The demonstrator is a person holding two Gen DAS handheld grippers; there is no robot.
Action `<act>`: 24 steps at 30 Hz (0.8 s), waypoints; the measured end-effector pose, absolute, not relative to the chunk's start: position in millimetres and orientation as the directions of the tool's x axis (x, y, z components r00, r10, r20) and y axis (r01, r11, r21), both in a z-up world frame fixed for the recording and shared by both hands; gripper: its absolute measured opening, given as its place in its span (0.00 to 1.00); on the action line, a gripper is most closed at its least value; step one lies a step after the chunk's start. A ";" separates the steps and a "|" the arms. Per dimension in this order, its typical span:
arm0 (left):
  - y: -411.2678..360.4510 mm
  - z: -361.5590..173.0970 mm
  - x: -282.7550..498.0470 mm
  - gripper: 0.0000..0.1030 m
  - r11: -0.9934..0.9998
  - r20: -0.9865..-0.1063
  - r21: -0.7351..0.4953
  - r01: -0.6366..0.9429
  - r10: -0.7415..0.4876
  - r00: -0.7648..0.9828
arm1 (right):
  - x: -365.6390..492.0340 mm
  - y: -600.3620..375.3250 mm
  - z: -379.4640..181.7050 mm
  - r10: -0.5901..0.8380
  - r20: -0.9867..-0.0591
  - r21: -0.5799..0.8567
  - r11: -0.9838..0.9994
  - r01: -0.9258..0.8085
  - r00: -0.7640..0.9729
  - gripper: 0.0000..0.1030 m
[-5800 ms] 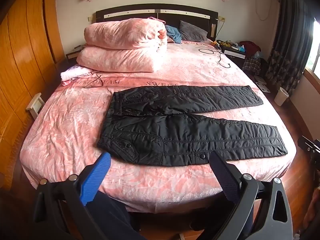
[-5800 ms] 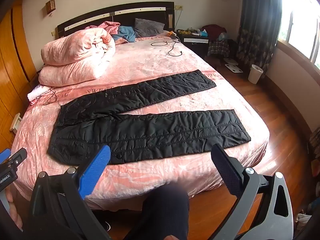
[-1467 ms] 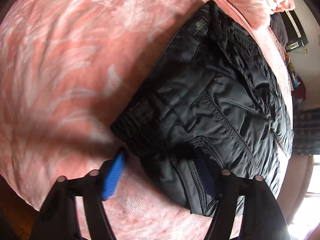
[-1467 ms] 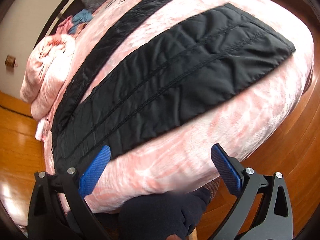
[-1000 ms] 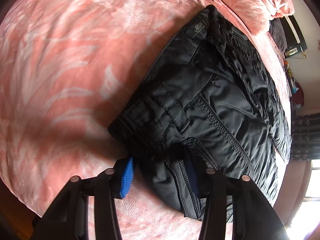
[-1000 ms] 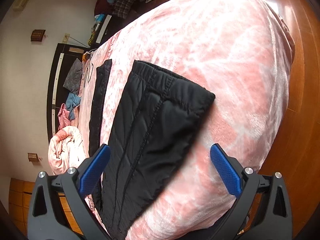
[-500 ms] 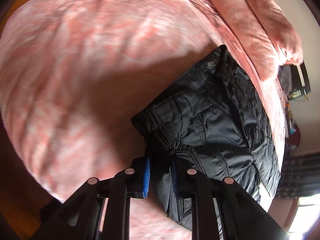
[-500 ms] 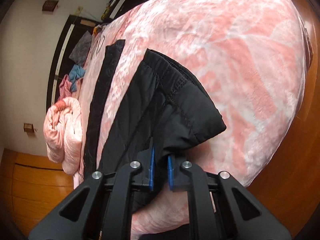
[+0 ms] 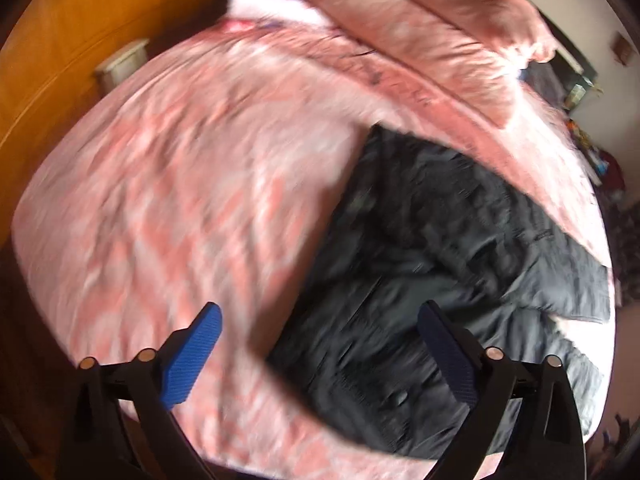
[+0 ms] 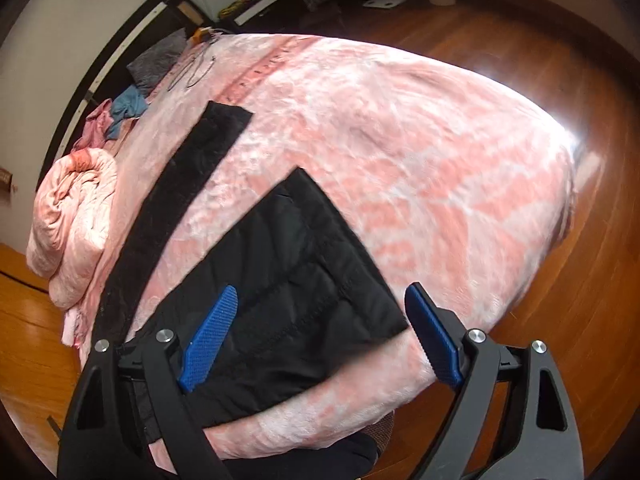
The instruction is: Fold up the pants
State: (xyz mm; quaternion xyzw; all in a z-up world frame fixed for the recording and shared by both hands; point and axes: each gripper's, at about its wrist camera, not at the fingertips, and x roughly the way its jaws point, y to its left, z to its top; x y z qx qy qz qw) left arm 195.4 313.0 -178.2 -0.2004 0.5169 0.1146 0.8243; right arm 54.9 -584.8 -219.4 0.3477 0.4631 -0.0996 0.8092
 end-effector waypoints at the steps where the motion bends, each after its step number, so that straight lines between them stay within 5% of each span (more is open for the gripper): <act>1: 316.9 -173.1 220.8 0.96 0.902 -0.894 -0.243 -0.356 -0.066 0.443 | 73.8 -580.5 -213.7 0.223 -0.798 0.512 0.741 0.435 0.561 0.88; 7: 333.7 -199.9 353.9 0.96 0.885 -0.889 -0.377 -0.273 -0.264 0.374 | 195.9 -540.0 -209.9 0.375 -0.773 0.575 0.755 0.316 0.511 0.90; 19: 344.9 -300.2 451.1 0.96 0.883 -0.909 -0.391 -0.258 -0.326 0.261 | 390.2 -539.3 -230.5 0.458 -0.765 0.600 0.762 0.242 0.453 0.90; 21: 340.7 -298.4 453.9 0.77 0.886 -0.905 -0.398 -0.238 -0.336 0.262 | 419.2 -550.3 -233.9 0.436 -0.778 0.576 0.782 0.238 0.452 0.90; 22: 338.6 -297.3 454.6 0.60 0.892 -0.910 -0.386 -0.233 -0.328 0.254 | 434.1 -557.5 -236.3 0.418 -0.788 0.559 0.793 0.242 0.452 0.90; 24: 336.4 -297.0 456.0 0.57 0.894 -0.912 -0.383 -0.233 -0.326 0.247 | 462.8 -571.3 -242.7 0.393 -0.806 0.532 0.808 0.252 0.443 0.90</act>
